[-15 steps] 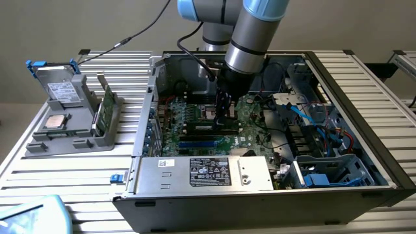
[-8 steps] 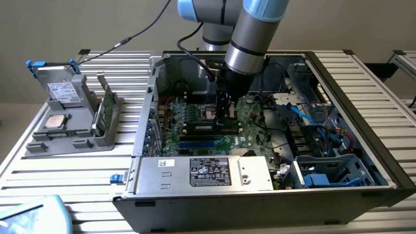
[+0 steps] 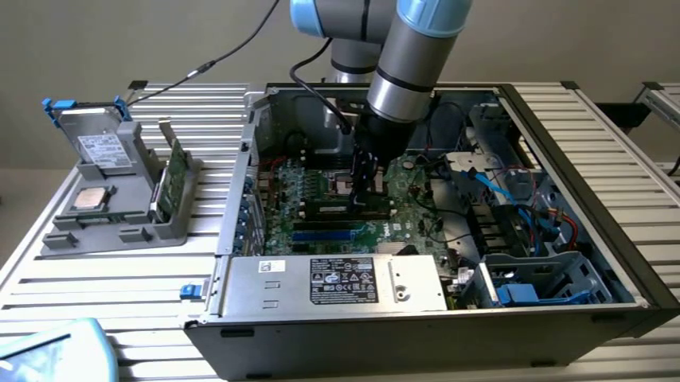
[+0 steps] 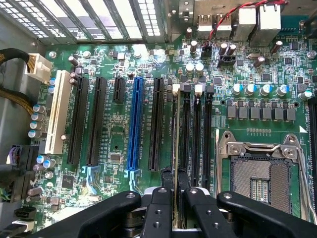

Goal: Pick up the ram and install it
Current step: 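Insert the ram into the slot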

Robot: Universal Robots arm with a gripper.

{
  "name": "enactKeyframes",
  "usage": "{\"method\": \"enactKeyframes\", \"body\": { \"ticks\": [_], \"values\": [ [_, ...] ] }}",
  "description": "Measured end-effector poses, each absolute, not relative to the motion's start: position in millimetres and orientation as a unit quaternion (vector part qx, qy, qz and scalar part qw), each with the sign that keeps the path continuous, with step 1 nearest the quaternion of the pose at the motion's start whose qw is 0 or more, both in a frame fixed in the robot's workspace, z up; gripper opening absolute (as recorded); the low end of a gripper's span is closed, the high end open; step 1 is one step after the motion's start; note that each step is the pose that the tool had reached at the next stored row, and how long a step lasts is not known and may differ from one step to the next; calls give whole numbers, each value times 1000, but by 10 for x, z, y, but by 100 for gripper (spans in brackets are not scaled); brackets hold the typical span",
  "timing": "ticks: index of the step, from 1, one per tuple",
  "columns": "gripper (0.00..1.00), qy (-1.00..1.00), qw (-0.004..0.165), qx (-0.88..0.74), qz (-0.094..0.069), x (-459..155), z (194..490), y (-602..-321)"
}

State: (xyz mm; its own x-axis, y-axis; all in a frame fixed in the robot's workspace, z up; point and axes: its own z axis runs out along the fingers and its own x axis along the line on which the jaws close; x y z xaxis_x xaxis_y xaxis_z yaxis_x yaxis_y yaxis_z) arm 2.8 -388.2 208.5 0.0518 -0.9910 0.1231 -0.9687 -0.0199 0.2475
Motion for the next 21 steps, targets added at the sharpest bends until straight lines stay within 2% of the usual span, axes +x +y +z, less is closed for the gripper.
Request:
{"method": "enactKeyframes", "body": {
  "ticks": [4,7,9,10,18,21],
  "values": [
    [16,-687,133,713,-42,28,2084,-3881],
    [35,-687,133,713,-42,28,2084,-3881],
    [35,-687,133,713,-42,26,2098,-3882],
    [41,-687,133,713,-42,21,2125,-3881],
    [41,-688,132,713,-41,-19,2451,-3881],
    [41,-690,126,712,-35,-21,2485,-3881]
  ]
}}
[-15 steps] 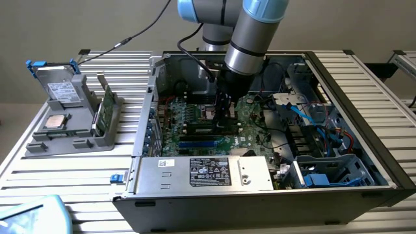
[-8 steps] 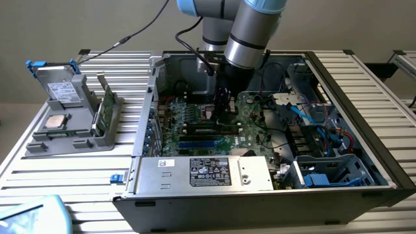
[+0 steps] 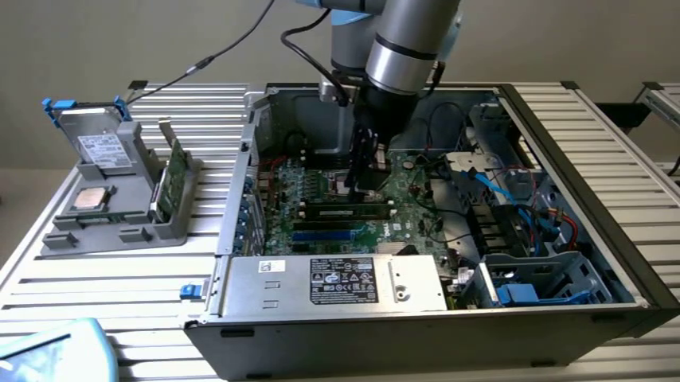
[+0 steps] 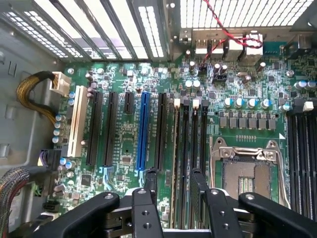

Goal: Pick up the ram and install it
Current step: 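Insert the ram into the slot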

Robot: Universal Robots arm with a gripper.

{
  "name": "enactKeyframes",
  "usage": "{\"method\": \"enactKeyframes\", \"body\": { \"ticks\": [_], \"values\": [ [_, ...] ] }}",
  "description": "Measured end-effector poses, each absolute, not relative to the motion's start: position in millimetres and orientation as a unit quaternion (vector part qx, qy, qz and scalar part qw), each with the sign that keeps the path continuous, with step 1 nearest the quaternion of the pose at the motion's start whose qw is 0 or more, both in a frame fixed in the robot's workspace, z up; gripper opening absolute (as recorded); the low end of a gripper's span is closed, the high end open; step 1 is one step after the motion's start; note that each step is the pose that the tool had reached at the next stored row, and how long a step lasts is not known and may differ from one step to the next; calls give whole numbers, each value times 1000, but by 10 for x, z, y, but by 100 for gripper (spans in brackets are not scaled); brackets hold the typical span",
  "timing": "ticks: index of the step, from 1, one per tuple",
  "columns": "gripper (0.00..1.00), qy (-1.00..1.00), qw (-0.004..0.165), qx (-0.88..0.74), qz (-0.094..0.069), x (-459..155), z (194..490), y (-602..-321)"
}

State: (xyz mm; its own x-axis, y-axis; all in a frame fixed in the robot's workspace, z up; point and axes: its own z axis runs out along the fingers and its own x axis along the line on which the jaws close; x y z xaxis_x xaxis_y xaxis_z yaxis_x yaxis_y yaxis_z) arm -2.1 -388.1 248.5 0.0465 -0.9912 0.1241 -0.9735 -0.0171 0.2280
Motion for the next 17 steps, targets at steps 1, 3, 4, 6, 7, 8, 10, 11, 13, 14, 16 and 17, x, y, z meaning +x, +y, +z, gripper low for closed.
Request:
{"method": "enactKeyframes", "body": {
  "ticks": [1,3,4,6,7,8,10,11,13,14,16,17],
  "values": [
    [41,-690,123,712,-32,-24,2491,-3881],
    [41,-691,117,713,-26,-36,2500,-3881],
    [41,-692,114,713,-23,-44,2503,-3881],
    [41,-693,109,713,-17,-67,2508,-3881],
    [41,-693,107,713,-15,-82,2509,-3881],
    [41,-693,104,713,-13,-100,2510,-3881],
    [41,-694,100,713,-8,-143,2510,-3881],
    [41,-694,98,713,-6,-165,2510,-3881],
    [41,-695,93,713,-1,-209,2511,-3881],
    [41,-695,90,713,2,-229,2511,-3881],
    [41,-696,83,713,9,-261,2510,-3881],
    [41,-697,80,713,13,-276,2510,-3881]
  ]
}}
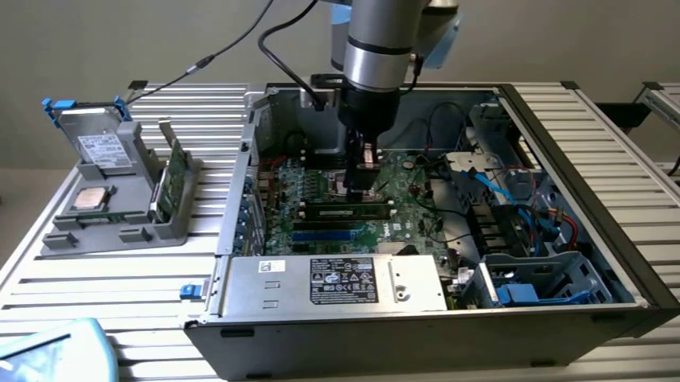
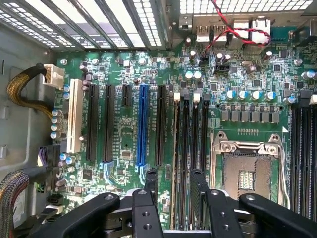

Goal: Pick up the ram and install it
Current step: 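Insert the ram into the slot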

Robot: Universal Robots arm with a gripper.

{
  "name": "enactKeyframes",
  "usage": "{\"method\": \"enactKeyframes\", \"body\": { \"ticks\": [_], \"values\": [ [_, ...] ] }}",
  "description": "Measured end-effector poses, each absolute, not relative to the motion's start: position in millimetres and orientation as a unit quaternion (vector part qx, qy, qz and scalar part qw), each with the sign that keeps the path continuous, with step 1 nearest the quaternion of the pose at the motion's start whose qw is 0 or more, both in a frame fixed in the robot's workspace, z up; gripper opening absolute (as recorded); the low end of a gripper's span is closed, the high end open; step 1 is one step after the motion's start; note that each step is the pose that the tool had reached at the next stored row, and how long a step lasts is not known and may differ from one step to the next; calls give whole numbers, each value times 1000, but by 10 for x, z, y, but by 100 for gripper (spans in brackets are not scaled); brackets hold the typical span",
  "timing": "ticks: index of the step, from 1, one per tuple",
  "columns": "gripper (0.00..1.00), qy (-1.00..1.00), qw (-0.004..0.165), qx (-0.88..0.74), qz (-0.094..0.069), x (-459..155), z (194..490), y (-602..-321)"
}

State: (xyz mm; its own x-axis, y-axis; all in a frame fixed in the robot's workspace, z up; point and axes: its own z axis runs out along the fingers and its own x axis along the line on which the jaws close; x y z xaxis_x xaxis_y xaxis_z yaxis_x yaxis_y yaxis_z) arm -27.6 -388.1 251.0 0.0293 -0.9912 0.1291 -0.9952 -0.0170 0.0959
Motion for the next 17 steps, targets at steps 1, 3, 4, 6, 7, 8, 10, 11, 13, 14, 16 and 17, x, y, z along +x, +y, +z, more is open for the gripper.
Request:
{"method": "enactKeyframes", "body": {
  "ticks": [1,3,4,6,7,8,10,11,13,14,16,17],
  "values": [
    [41,-697,76,713,16,-288,2510,-3881],
    [41,-698,69,713,24,-306,2510,-3881],
    [41,-698,66,712,27,-312,2510,-3880],
    [41,-699,62,712,30,-328,2509,-3877],
    [41,-699,62,711,31,-346,2509,-3876],
    [41,-700,62,711,31,-355,2510,-3876],
    [32,-700,62,711,31,-354,2510,-3876],
    [32,-700,62,711,31,-354,2510,-3876],
    [20,-700,62,711,31,-355,2510,-3876],
    [20,-700,62,711,31,-355,2510,-3876],
    [11,-700,62,711,31,-355,2510,-3876],
    [11,-700,62,711,31,-355,2510,-3876]
  ]
}}
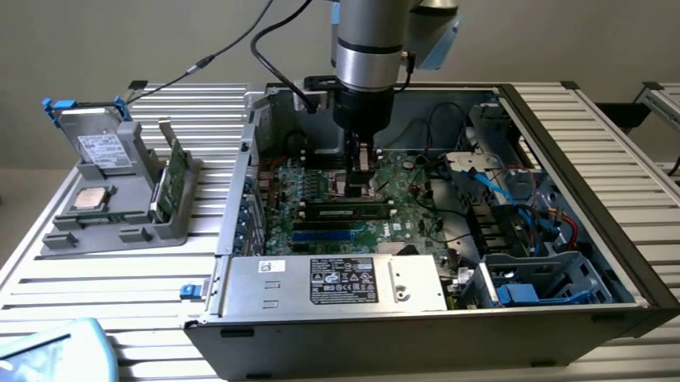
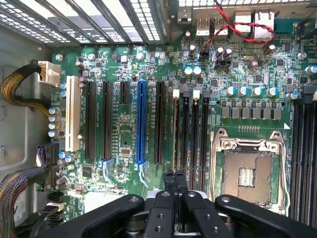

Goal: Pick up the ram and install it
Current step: 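Insert the ram into the slot, then press down the ram until it locks into place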

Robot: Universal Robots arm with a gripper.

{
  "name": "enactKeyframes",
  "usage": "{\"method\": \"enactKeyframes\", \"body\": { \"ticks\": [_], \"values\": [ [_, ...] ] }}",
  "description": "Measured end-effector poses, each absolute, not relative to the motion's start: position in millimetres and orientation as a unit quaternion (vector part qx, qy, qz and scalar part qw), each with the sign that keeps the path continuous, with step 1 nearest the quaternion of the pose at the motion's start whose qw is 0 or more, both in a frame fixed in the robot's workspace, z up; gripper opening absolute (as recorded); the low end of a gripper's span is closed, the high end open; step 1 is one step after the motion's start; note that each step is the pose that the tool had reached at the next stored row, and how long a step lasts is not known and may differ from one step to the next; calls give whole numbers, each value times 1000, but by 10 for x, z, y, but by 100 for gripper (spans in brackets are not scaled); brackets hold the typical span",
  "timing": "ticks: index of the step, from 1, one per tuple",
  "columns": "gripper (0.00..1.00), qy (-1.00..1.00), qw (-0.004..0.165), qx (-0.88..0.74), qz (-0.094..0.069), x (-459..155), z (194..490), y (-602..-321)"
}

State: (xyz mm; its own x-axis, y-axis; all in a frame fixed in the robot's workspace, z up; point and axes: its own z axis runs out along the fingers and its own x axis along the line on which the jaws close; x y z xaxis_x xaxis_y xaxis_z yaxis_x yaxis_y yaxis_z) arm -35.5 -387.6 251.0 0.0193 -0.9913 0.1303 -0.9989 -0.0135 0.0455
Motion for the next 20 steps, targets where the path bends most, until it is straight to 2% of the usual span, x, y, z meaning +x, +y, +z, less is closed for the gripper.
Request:
{"method": "enactKeyframes", "body": {
  "ticks": [20],
  "values": [
    [11,-729,63,681,28,-355,2510,-3876]
  ]
}}
